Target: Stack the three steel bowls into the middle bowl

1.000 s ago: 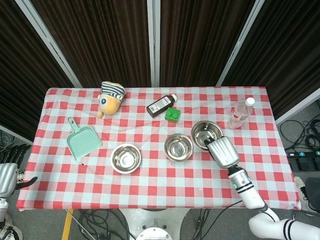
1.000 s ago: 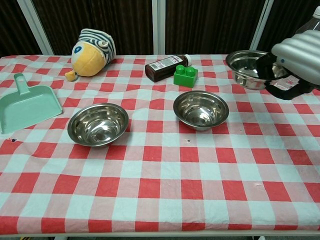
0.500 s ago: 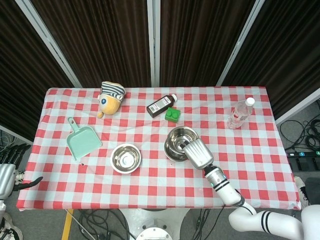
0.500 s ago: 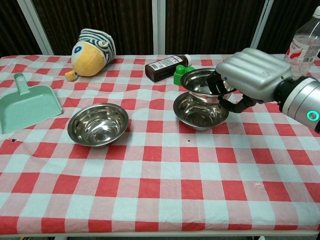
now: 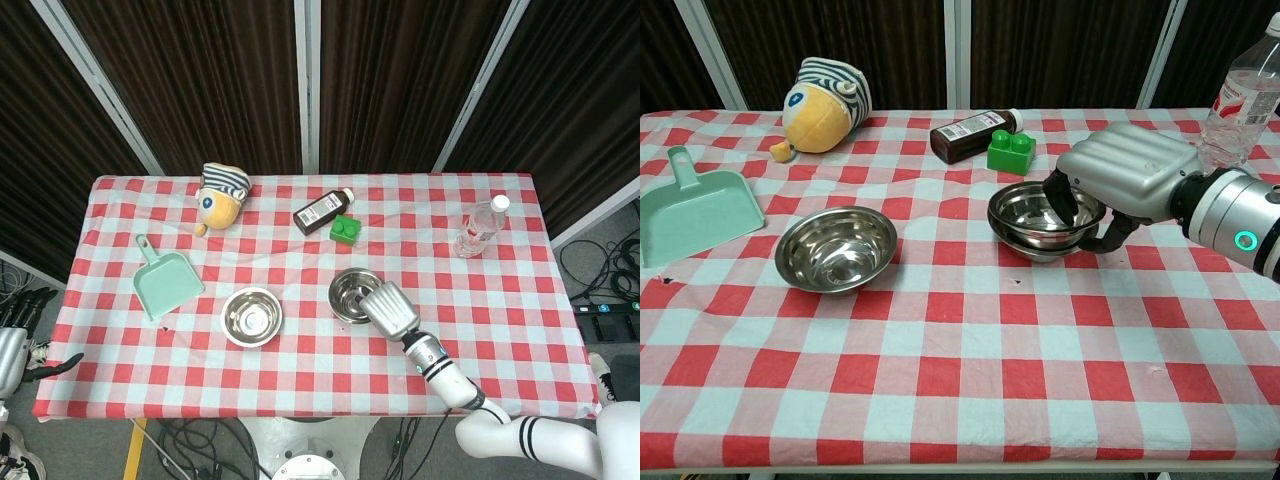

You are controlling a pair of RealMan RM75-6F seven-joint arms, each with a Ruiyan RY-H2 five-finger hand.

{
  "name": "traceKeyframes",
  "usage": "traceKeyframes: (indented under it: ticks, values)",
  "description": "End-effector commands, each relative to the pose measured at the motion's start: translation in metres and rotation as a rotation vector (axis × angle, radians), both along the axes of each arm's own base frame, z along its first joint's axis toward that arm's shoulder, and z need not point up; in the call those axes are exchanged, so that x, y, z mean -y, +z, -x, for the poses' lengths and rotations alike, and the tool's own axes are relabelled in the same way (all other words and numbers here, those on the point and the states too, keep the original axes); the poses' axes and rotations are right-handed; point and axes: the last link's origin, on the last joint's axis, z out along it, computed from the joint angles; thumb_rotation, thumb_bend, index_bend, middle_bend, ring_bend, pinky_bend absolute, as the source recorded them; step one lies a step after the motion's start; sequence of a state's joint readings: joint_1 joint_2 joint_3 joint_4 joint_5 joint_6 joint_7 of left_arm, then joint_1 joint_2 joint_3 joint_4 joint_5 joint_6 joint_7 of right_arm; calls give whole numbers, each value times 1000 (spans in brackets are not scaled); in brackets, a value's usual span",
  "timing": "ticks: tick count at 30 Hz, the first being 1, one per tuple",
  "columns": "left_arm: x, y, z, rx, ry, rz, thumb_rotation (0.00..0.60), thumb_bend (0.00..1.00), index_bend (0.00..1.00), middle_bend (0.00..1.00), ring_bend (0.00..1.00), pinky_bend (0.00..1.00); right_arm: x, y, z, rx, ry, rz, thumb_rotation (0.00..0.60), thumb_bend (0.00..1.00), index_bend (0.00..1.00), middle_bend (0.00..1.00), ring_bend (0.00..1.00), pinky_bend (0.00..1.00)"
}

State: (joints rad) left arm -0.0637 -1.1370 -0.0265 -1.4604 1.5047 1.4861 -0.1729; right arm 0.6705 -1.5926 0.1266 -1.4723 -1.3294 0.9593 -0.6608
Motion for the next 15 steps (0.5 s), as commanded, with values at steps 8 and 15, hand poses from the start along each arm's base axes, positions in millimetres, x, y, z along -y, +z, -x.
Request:
traceKeyframes:
  ticks: [8,15]
  values:
    - [-2,0,-3,-7,-9,5,430,74,164,215,128,170,0,61,-4,54,-9,96,600,70,252,316,807,780]
    - [-5,-10,-2,-31,-2,40,430,73,164,215,128,170,-28,144,45,147,-137,266,600,48,248,322,637,702]
